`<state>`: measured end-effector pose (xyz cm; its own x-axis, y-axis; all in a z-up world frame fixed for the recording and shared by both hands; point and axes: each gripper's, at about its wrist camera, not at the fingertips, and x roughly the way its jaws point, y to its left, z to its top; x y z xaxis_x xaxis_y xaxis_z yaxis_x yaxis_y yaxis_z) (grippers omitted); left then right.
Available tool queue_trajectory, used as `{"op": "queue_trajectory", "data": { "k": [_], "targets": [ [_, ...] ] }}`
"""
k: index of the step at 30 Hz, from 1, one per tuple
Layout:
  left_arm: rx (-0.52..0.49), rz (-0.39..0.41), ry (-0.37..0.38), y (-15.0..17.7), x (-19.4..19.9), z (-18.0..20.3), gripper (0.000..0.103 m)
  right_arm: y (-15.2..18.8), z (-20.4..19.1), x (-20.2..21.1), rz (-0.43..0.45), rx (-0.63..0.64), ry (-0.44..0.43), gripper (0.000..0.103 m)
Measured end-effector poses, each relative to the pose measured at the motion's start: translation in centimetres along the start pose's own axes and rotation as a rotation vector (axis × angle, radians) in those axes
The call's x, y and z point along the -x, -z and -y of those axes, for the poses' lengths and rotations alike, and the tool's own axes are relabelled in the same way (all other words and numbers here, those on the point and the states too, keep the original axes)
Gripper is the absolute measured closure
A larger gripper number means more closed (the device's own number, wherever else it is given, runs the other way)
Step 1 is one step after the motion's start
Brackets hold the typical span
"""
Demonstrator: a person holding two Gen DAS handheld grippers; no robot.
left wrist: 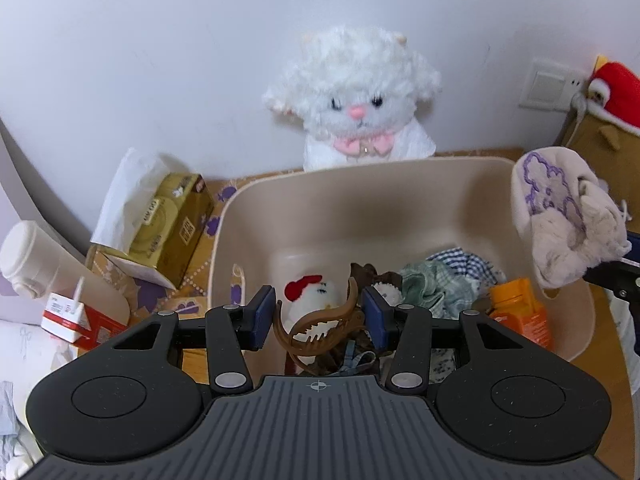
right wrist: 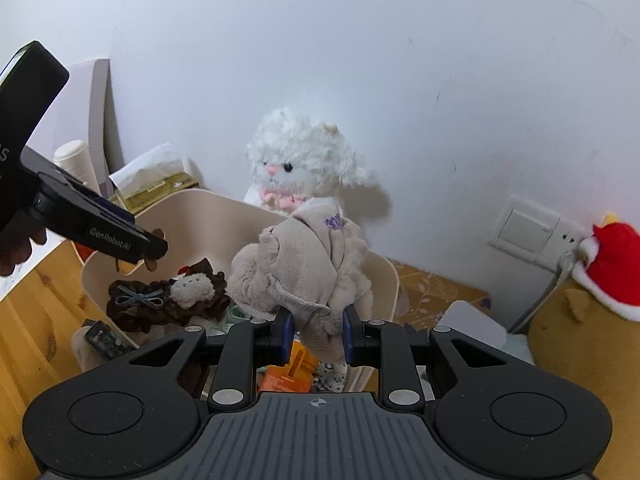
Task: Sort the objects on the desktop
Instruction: 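Carry both items over the basket and open both grippers to drop them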
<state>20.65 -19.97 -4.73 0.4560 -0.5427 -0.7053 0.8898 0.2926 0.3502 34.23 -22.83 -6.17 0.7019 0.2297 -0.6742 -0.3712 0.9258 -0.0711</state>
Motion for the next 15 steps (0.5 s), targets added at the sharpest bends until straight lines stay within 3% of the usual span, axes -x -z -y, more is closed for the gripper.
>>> {"op": "queue_trajectory", "data": {
  "k": [11, 14, 15],
  "targets": [
    [-0.045, -0.054, 0.004, 0.9, -2.8, 0.6, 0.054, 0.6, -1.0, -3.6, -0.100, -0.006, -0.048, 0.077],
    [-0.056, -0.048, 0.021, 0.8, -2.7, 0.5, 0.052, 0.6, -1.2, -3.5, -0.100, 0.002, -0.047, 0.071],
    [-0.060, -0.048, 0.032, 0.8, -2.7, 0.4, 0.048, 0.5, -1.2, -3.5, -0.101, -0.001, -0.051, 0.061]
  ]
}}
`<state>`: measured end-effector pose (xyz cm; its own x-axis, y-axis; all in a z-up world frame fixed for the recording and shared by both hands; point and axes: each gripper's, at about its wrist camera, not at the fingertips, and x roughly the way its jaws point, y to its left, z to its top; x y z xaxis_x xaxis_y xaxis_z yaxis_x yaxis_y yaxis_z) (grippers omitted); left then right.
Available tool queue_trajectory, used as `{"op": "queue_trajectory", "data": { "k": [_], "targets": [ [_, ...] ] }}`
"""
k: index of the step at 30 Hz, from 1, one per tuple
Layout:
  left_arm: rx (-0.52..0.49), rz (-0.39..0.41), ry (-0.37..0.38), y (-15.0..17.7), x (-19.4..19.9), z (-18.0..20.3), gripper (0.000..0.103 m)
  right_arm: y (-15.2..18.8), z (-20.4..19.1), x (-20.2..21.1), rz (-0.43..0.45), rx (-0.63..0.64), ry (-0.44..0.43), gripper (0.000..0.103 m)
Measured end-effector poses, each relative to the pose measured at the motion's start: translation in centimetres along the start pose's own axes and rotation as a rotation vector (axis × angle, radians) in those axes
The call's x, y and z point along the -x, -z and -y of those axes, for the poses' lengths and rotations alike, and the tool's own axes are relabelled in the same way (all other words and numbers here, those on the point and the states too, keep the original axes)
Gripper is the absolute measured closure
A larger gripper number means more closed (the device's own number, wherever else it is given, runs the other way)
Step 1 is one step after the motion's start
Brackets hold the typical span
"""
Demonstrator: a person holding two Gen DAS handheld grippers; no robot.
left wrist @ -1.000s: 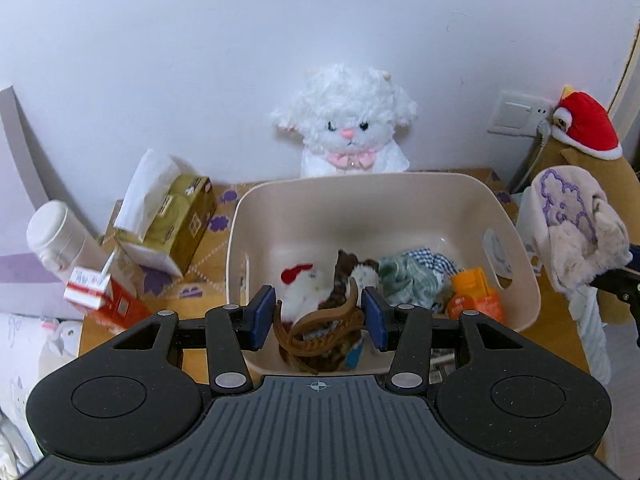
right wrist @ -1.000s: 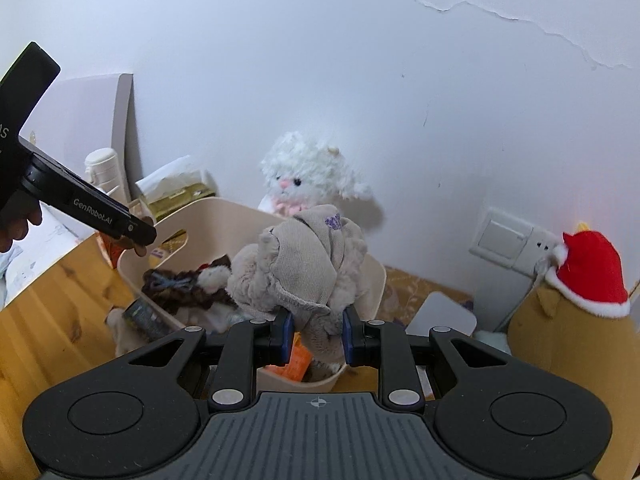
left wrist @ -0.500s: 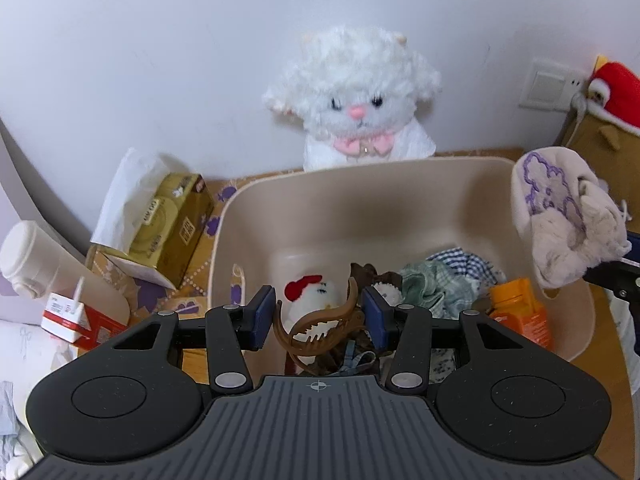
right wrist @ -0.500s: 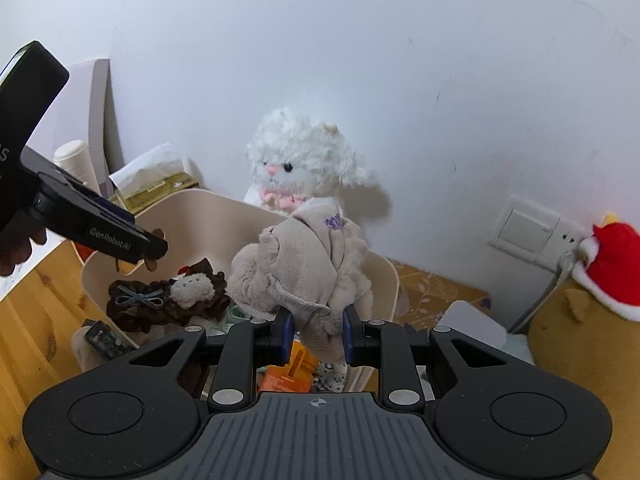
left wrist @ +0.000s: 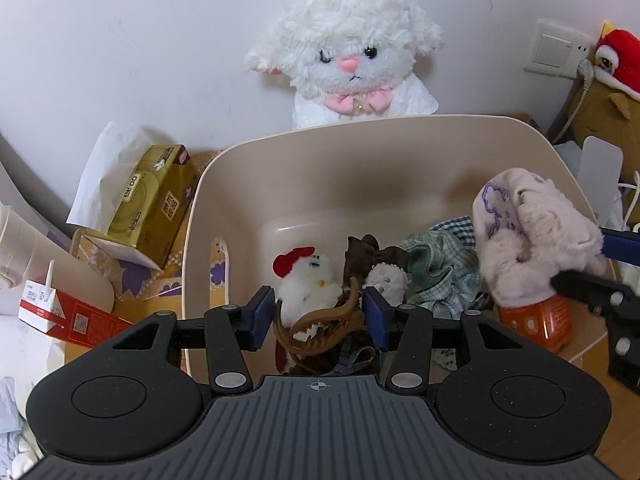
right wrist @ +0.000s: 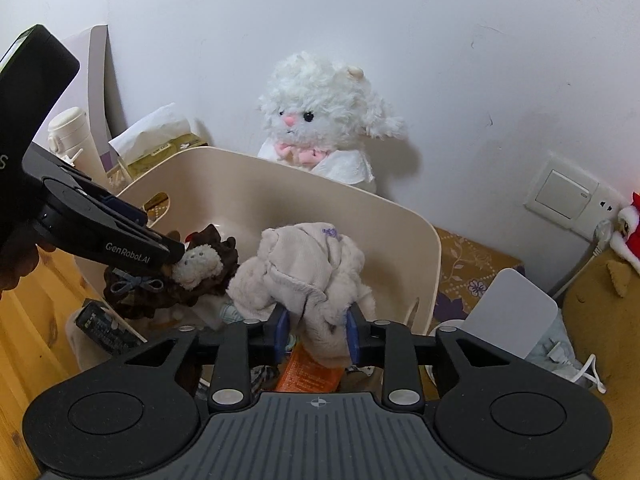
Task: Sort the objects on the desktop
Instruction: 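Carry both items over the basket and open both grippers to drop them, then move both grippers back toward the black cube and wrapped white bar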
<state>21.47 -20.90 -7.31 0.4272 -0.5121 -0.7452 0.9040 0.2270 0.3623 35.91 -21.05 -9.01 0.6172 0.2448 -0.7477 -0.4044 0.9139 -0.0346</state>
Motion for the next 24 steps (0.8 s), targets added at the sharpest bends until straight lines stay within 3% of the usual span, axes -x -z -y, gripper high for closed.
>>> {"op": "queue_trajectory", "data": {
  "k": [1, 6, 9, 12, 16, 24],
  "targets": [
    [-0.004, -0.001, 0.011, 0.0, 0.0, 0.0, 0.040, 0.0, 0.0, 0.0, 0.001, -0.002, -0.007, 0.053],
    [-0.045, 0.039, 0.016, 0.5, 0.8, -0.2, 0.032, 0.4, -0.7, 1.1, 0.017, 0.043, -0.014, 0.043],
    [-0.098, 0.112, 0.061, 0.7, 1.7, -0.6, 0.029, 0.9, -1.2, 2.1, 0.033, 0.072, -0.004, 0.027],
    [-0.111, 0.156, 0.072, 1.1, 2.8, -0.9, 0.027, 1.4, -1.4, 3.2, 0.050, 0.082, 0.001, 0.024],
    [-0.133, 0.221, 0.079, 1.6, 4.7, -1.5, 0.023, 2.3, -1.2, 4.8, 0.075, 0.068, 0.001, 0.010],
    [-0.152, 0.265, 0.101, 2.8, 6.8, -3.0, 0.022, 4.1, -0.9, 6.4, 0.066, 0.052, 0.046, 0.000]
  ]
}}
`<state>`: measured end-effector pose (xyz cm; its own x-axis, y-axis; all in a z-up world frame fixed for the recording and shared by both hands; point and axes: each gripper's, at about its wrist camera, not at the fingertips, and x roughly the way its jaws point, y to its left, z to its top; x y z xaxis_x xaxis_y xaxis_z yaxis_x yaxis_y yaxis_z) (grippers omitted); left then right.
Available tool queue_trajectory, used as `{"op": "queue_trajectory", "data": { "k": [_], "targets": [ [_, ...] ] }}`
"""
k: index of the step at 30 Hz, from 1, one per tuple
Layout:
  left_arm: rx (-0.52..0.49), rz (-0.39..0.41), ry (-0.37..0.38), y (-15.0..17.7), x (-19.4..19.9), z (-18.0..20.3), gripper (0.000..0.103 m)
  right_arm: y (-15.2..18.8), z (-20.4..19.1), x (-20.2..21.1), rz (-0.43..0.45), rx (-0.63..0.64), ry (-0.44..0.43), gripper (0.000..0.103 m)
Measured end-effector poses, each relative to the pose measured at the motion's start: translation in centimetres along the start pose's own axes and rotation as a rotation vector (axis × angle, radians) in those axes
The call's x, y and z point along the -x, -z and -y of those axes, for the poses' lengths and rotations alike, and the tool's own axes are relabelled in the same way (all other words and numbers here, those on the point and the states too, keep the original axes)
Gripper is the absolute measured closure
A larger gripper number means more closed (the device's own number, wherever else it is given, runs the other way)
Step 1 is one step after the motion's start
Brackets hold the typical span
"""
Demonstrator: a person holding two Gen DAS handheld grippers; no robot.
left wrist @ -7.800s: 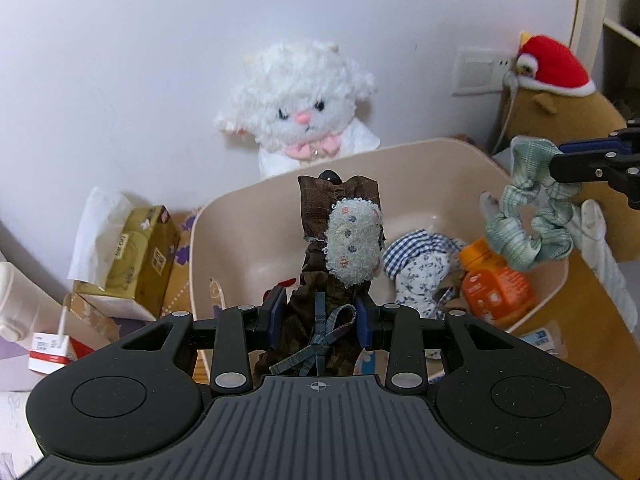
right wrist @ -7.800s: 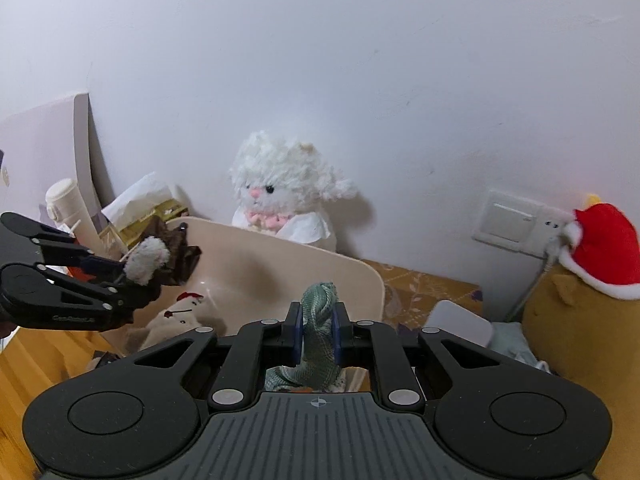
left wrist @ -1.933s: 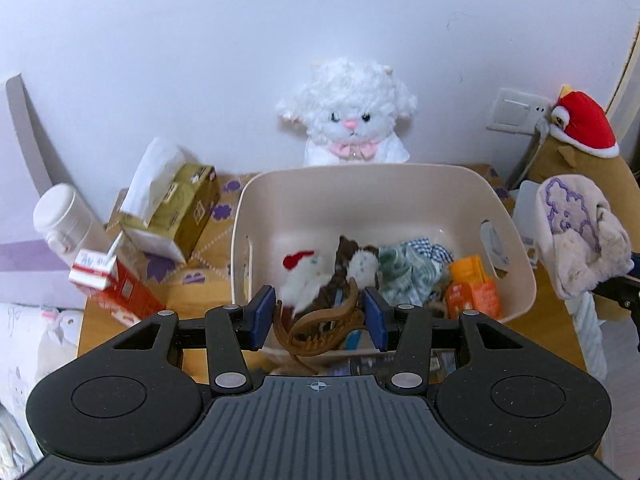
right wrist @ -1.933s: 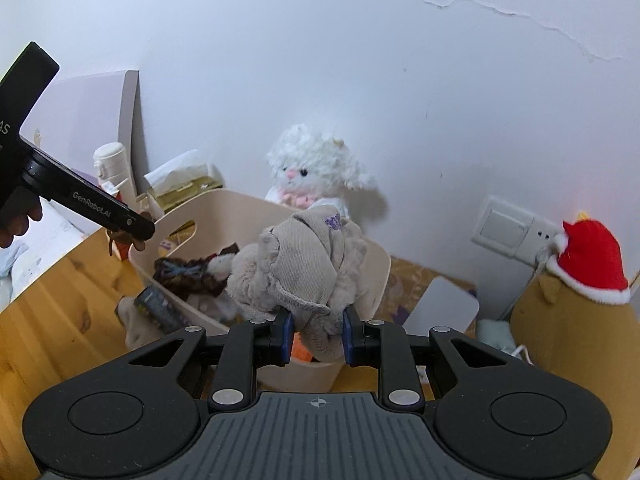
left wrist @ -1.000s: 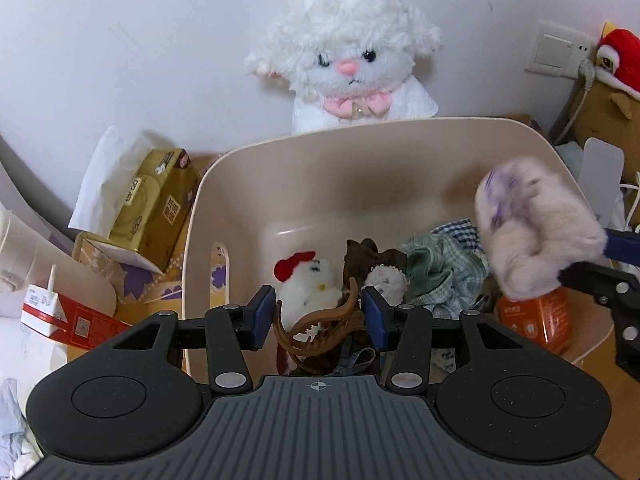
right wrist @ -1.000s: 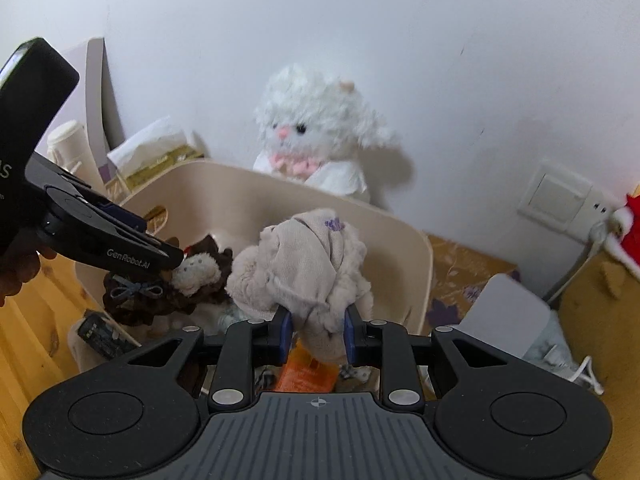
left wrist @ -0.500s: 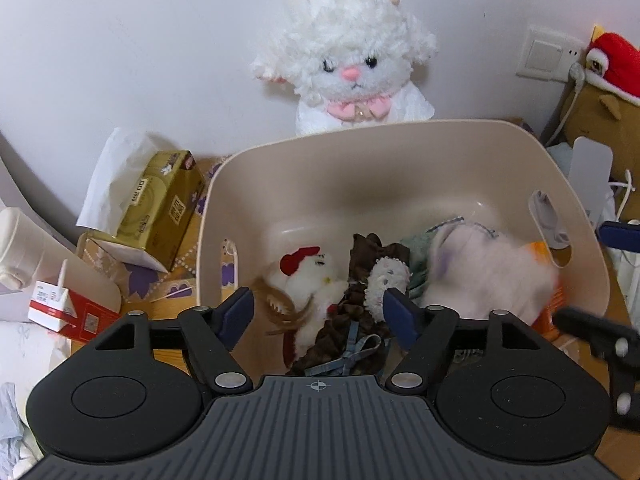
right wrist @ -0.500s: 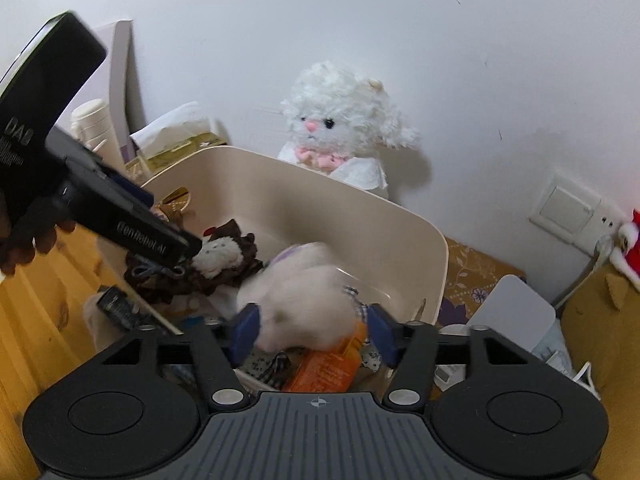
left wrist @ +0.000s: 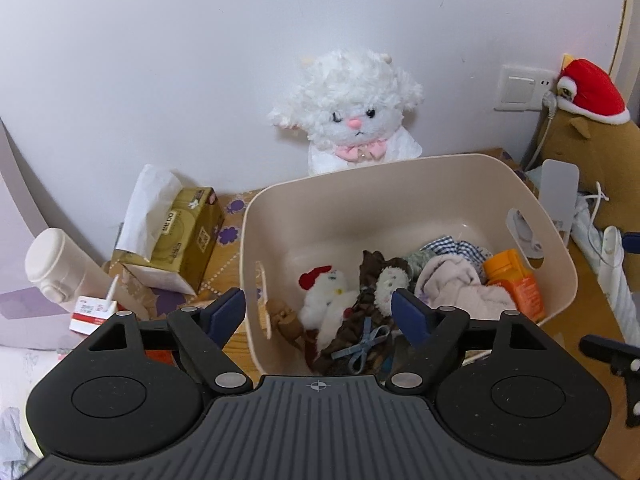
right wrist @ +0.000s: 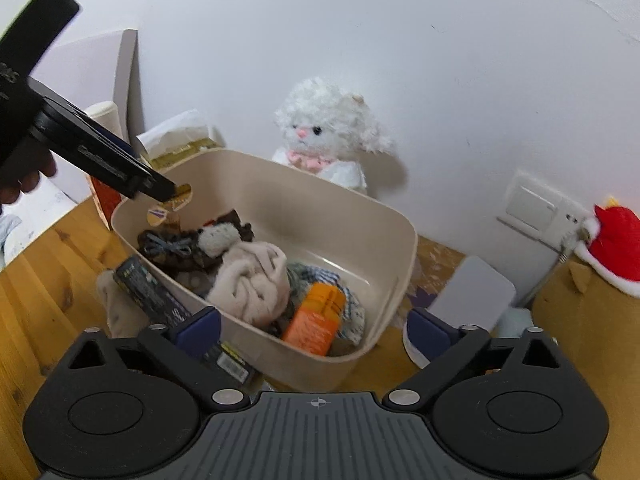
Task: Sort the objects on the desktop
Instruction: 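Move both grippers back toward the black cube and wrapped white bar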
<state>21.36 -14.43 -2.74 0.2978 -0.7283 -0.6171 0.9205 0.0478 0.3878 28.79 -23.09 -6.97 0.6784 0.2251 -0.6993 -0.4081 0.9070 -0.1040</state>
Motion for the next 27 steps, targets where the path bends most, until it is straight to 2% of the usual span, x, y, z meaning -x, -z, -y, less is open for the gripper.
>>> {"op": "queue_trajectory", "data": {
  "k": [5, 12, 20, 27],
  "targets": [
    [-0.021, 0.020, 0.013, 1.2, 1.0, -0.8, 0.021, 1.4, -0.1, 0.5, -0.025, -0.011, 0.024, 0.000],
    [-0.105, 0.046, 0.013, 3.6, 1.5, -1.7, 0.021, 3.4, -0.5, 0.3, -0.087, 0.008, 0.034, 0.000],
    [-0.130, -0.050, 0.036, 6.5, -0.6, -3.4, 0.021, 5.3, -0.8, -0.8, -0.149, 0.021, 0.076, 0.000],
    [-0.242, -0.092, 0.034, 8.8, -3.0, -3.5, 0.021, 6.9, -1.0, -2.8, -0.231, 0.073, 0.082, 0.000]
  ]
}}
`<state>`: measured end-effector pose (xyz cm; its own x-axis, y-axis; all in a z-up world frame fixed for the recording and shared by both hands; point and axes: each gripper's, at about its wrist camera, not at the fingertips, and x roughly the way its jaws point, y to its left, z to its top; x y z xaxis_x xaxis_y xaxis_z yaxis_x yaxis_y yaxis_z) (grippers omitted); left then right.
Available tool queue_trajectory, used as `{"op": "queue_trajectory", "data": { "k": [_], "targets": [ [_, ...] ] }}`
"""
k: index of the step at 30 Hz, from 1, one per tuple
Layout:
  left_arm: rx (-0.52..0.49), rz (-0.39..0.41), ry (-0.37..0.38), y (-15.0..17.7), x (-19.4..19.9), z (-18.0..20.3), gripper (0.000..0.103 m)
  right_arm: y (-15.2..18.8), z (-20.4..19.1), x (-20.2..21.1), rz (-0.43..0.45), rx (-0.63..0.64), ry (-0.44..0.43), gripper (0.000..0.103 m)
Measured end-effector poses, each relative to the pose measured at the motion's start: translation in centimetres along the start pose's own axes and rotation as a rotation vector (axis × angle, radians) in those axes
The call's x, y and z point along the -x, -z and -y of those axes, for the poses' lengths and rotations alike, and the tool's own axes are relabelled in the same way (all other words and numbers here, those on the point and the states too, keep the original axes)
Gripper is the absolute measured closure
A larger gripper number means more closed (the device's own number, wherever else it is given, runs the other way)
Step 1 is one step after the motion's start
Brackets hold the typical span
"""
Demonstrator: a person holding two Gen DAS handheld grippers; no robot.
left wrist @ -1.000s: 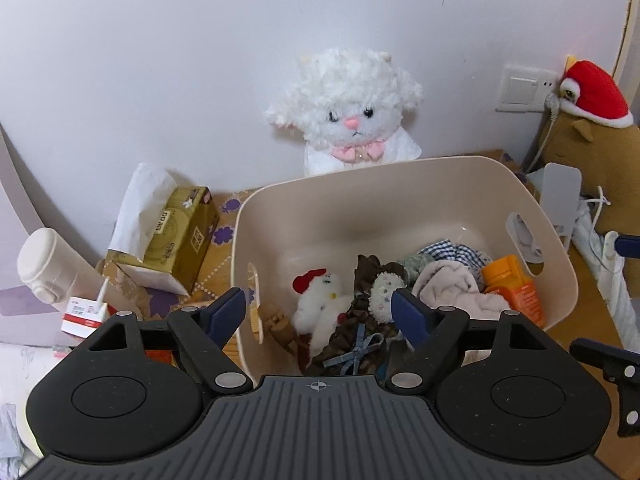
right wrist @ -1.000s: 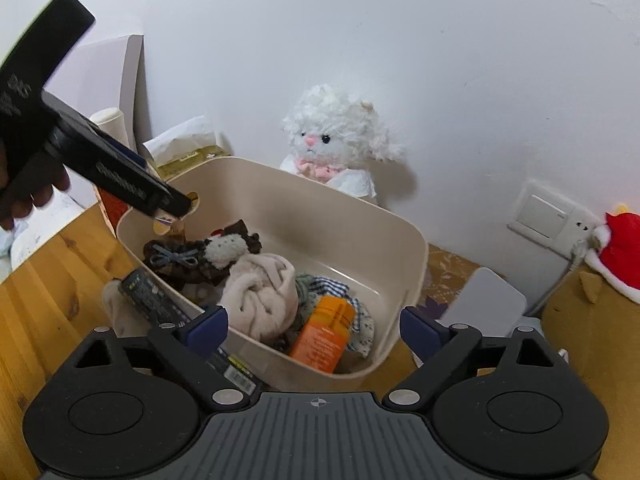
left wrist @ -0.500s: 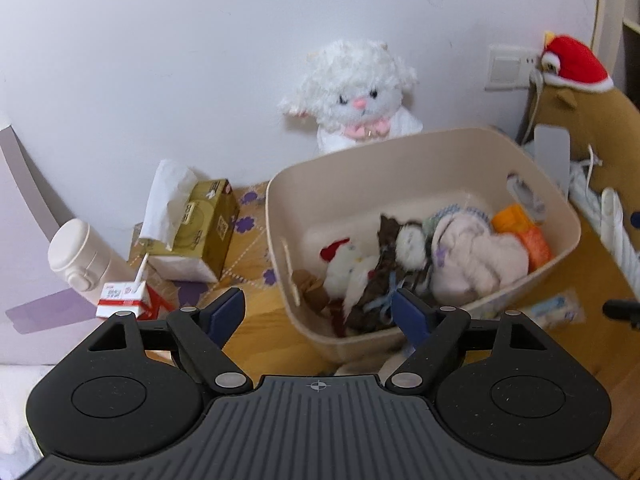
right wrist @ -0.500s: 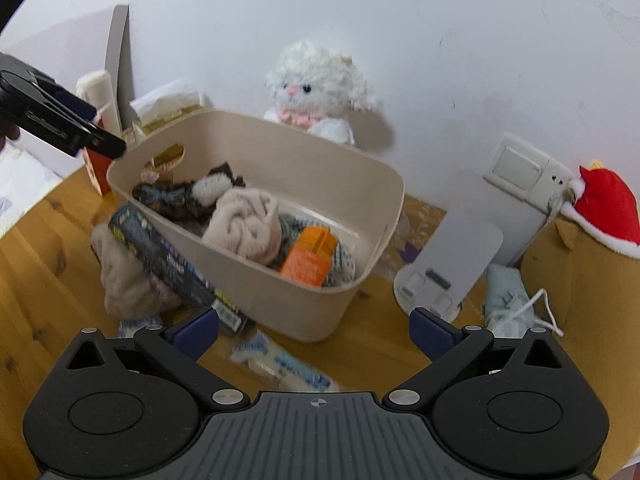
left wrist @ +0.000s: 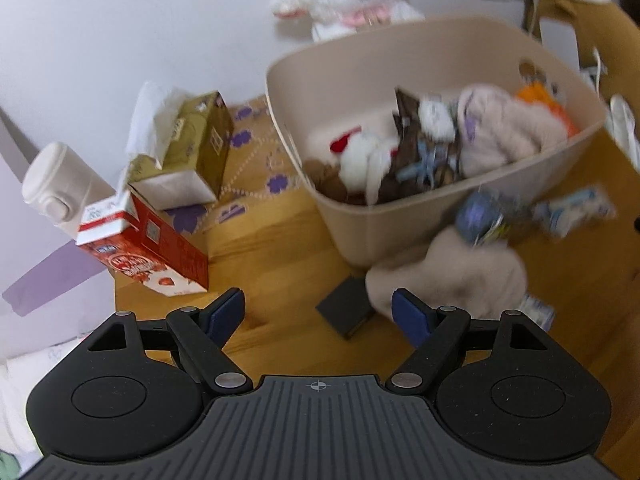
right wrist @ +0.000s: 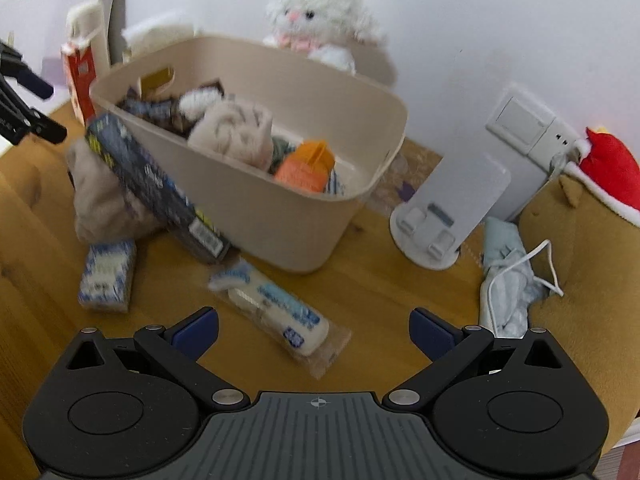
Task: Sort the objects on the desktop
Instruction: 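Move both grippers back toward the black cube and wrapped white bar, then grasp the black cube with the left gripper while the right grasps the wrapped white bar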
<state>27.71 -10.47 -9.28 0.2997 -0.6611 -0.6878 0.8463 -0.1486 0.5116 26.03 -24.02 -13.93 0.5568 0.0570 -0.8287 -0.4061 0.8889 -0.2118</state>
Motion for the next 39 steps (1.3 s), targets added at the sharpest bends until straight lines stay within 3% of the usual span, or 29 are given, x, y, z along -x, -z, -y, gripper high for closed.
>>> {"op": "queue_trajectory", "data": {
  "k": [7, 15, 19, 27, 29, 35, 39],
  "targets": [
    [-0.143, -0.061, 0.002, 1.5, -3.7, 1.2, 0.021, 1.1, -0.2, -2.7, -0.058, 0.049, -0.066, 0.000],
    [-0.135, -0.085, 0.023, 1.7, -6.7, 0.8, 0.021, 0.6, -1.2, -4.5, -0.080, 0.231, -0.122, 0.000],
    [-0.117, -0.046, 0.044, 1.6, -7.8, 0.2, 0.021, 0.4, -1.5, -5.6, -0.095, 0.298, -0.135, 0.000],
    [-0.121, 0.046, 0.107, 1.2, -8.4, 0.0, 0.023, 0.4, -1.3, -7.5, -0.099, 0.289, -0.171, 0.000],
    [-0.111, 0.055, 0.128, 1.1, -8.4, -0.1, 0.030, 0.3, -1.3, -7.6, -0.091, 0.279, -0.179, 0.002],
    [-0.108, 0.066, 0.196, 1.0, -8.2, 0.2, 0.056, 0.0, -1.5, -7.1, -0.067, 0.280, -0.248, 0.029],
    [-0.096, 0.049, 0.214, 1.1, -7.8, 0.6, 0.068, 0.0, -1.9, -6.5, -0.066, 0.285, -0.260, 0.062]
  ]
}}
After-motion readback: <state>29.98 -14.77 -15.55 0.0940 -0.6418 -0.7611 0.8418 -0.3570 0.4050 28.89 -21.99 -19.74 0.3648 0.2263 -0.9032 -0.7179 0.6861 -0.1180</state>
